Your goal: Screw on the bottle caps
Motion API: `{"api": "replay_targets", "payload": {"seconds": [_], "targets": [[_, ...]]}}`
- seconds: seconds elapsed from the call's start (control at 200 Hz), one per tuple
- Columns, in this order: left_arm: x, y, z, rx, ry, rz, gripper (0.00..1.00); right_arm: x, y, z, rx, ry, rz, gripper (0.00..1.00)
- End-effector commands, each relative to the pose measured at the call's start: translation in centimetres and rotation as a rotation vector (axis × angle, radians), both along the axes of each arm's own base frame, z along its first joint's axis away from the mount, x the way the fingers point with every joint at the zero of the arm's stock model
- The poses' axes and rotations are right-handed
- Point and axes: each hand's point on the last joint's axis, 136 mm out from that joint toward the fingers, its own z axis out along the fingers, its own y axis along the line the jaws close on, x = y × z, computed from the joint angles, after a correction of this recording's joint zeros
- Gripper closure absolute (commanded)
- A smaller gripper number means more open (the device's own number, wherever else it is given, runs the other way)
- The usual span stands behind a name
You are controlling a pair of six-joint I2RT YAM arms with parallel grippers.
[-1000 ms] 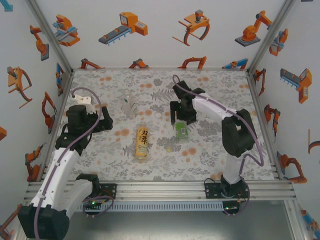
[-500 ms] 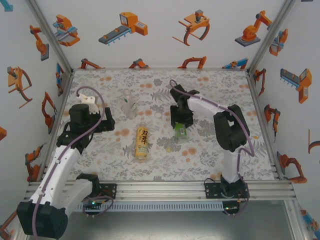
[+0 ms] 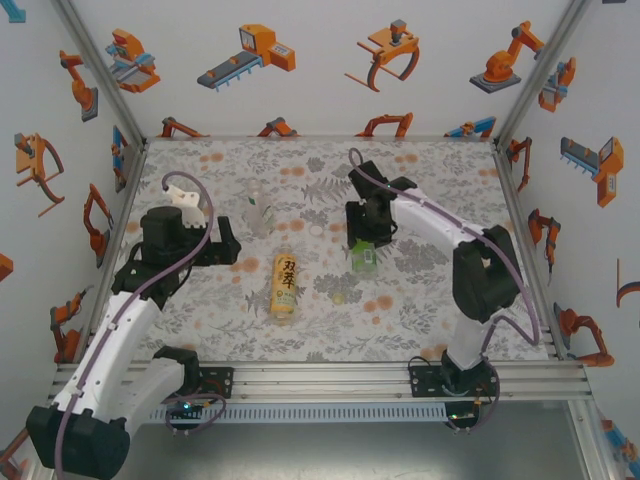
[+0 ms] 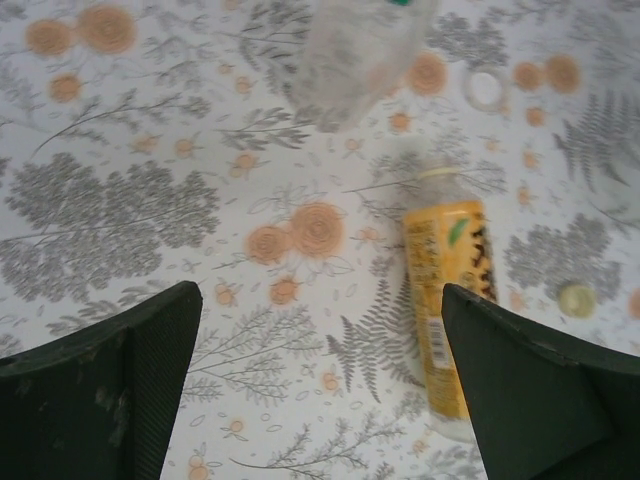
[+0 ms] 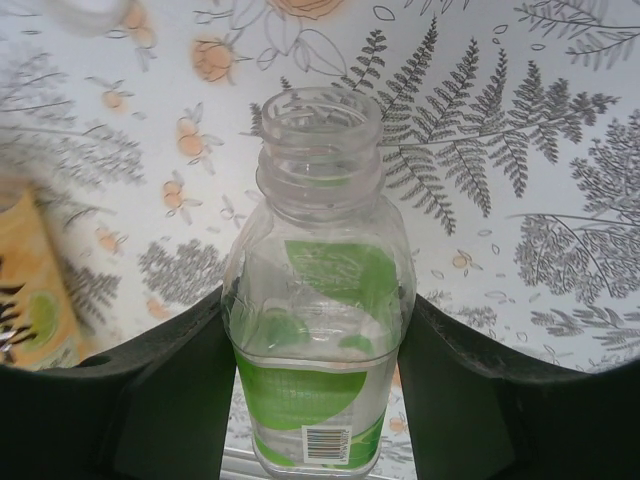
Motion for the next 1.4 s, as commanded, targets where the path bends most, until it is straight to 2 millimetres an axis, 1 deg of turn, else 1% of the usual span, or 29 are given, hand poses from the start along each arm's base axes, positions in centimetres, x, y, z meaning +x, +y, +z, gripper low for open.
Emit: {"api": "replay_targets", "payload": {"seconds": [0.0,0.15,0.32,0.421,0.526,0.606,0.711,0.796,0.951,1.076,1.147,1.297,1.397], "targets": [[-2.0,-4.0,3.6,-0.112,-0.057,-0.239,0.03,-1.5,0.2,2.9,0.05,-0.05,0.061,0.54],[-2.7,-6.2,6.2,-0.193,-0.077,-0.293,0.02,-2.5,0.7,7.2,0.143,-0.149,0.121,0.55],[-4.0,-9.6,9.5,-0.266,-0.132,-0.412,0.01,-4.6,2.7,13.0,0.334,-0.265,0.256,0.58],[-5.9,-12.5,12.0,-0.333,-0.202,-0.572,0.0,-6.2,3.8,16.4,0.431,-0.332,0.348,0.6],[-7.4,-14.6,14.3,-0.382,-0.295,-0.678,0.0,-7.8,4.6,20.0,0.52,-0.43,0.437,0.61],[-8.4,-15.8,16.1,-0.419,-0.364,-0.742,0.0,-9.1,5.0,22.7,0.603,-0.494,0.492,0.61],[-9.3,-16.9,17.7,-0.451,-0.425,-0.791,0.0,-10.4,5.3,25.4,0.687,-0.557,0.539,0.64],[-10.0,-17.8,18.5,-0.469,-0.452,-0.827,0.0,-11.7,5.5,27.8,0.773,-0.629,0.587,0.67],[-11.3,-19.2,20.0,-0.497,-0.505,-0.905,0.01,-15.1,5.5,32.4,0.939,-0.813,0.739,0.7],[-13.1,-20.7,21.2,-0.514,-0.556,-1.005,0.01,-16.7,5.1,35.2,1.045,-0.931,0.782,0.74],[-14.0,-21.5,21.8,-0.527,-0.582,-1.051,0.02,-17.2,5.0,36.4,1.1,-0.953,0.791,0.75],[-14.5,-23.6,22.6,-0.539,-0.58,-1.107,0.02,-18.7,4.7,38.7,1.219,-1.009,0.839,0.79],[-14.8,-24.9,23.2,-0.553,-0.589,-1.134,0.01,-19.2,4.4,39.6,1.256,-1.044,0.854,0.79]]}}
